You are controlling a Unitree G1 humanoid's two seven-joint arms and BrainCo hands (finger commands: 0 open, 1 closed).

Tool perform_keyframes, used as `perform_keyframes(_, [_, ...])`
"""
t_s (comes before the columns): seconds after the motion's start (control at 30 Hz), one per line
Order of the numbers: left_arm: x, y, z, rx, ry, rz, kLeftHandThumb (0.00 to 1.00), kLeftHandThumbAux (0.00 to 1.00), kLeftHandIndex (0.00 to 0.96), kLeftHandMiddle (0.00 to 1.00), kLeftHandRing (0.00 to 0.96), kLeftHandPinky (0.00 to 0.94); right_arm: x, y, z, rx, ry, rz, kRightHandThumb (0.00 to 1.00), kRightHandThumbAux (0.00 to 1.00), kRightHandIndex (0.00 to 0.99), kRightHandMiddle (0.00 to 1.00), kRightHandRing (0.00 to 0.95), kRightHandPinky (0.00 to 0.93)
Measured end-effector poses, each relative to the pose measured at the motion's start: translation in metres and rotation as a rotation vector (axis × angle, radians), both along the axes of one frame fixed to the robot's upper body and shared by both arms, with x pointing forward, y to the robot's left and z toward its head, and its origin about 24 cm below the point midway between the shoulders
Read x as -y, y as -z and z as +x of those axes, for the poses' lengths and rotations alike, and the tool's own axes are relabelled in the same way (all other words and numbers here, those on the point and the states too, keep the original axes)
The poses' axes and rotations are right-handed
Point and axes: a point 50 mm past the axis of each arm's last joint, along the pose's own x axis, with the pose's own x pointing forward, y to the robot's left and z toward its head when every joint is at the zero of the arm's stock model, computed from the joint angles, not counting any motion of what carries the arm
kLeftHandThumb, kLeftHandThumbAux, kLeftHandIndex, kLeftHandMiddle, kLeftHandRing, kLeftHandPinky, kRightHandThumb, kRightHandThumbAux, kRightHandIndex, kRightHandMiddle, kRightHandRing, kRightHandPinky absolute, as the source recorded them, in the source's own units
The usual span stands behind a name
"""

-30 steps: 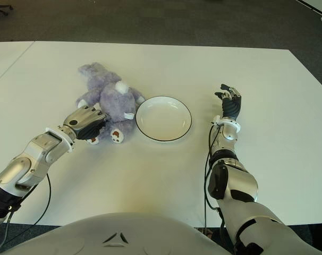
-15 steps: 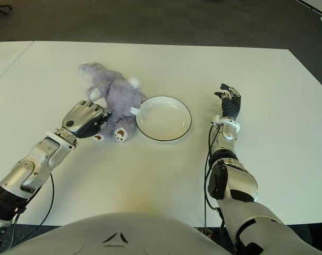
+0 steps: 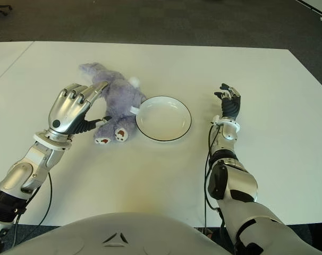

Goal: Put the doll into the plate.

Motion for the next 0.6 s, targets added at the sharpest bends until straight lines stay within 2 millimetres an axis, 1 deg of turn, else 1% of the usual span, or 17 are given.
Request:
perform_keyframes(0.07, [-0.0008,-0.0015,-0.0007,0.043,0.003,-0.012,0.009,0.211,0.0,0.0,0.0,0.0,0.0,0.0,0.0,0.0,-0.001,0.001,0.94,0.683,0.423,0.24,0.453,0.383])
perform_keyframes(0.17, [-0.0013,-0.003,-0.002,0.102,0.014,-0.031,0.0,0.206,0.0,0.0,0.0,0.0,0.0,0.0,0.0,0.001,-0.002,0.002,0.94,0.683,0.423,0.24,0.452,0.369])
perform_keyframes(0.2, [-0.0014,-0.0033,-0.0023,0.118,0.018,-0.034,0.0,0.201,0.0,0.0,0.0,0.0,0.0,0.0,0.0,0.001,-0.003,0.001,0.939,0.683,0.423,0.241,0.451,0.32])
perform_keyframes(0.23, [-0.0015,-0.0035,-0.0026,0.132,0.021,-0.038,0.0,0.199,0.0,0.0,0.0,0.0,-0.0001,0.0,0.0,0.001,-0.003,0.001,0.939,0.683,0.423,0.241,0.451,0.307])
perform_keyframes(0.37, [-0.0034,-0.0027,-0.003,0.175,0.028,-0.048,0.0,0.189,0.0,0.0,0.0,0.0,-0.0002,0.0,0.0001,0.001,-0.005,0.0,0.938,0.684,0.423,0.247,0.449,0.304])
perform_keyframes(0.47, [-0.0047,-0.0021,-0.0033,0.202,0.035,-0.055,0.0,0.174,0.0,0.0,0.0,0.0,-0.0002,0.0,0.0001,0.001,-0.005,0.0,0.935,0.685,0.423,0.244,0.444,0.276])
perform_keyframes(0.57, [-0.0066,-0.0016,-0.0031,0.243,0.043,-0.062,0.0,0.172,0.0,0.0,0.0,0.0,-0.0003,0.0,0.0001,0.0,-0.003,-0.001,0.935,0.685,0.423,0.244,0.444,0.275])
perform_keyframes(0.6, [-0.0073,-0.0016,-0.0026,0.259,0.046,-0.064,0.0,0.175,0.0,0.0,0.0,0.0,-0.0003,0.0,0.0001,-0.001,-0.001,-0.002,0.936,0.685,0.423,0.245,0.446,0.308])
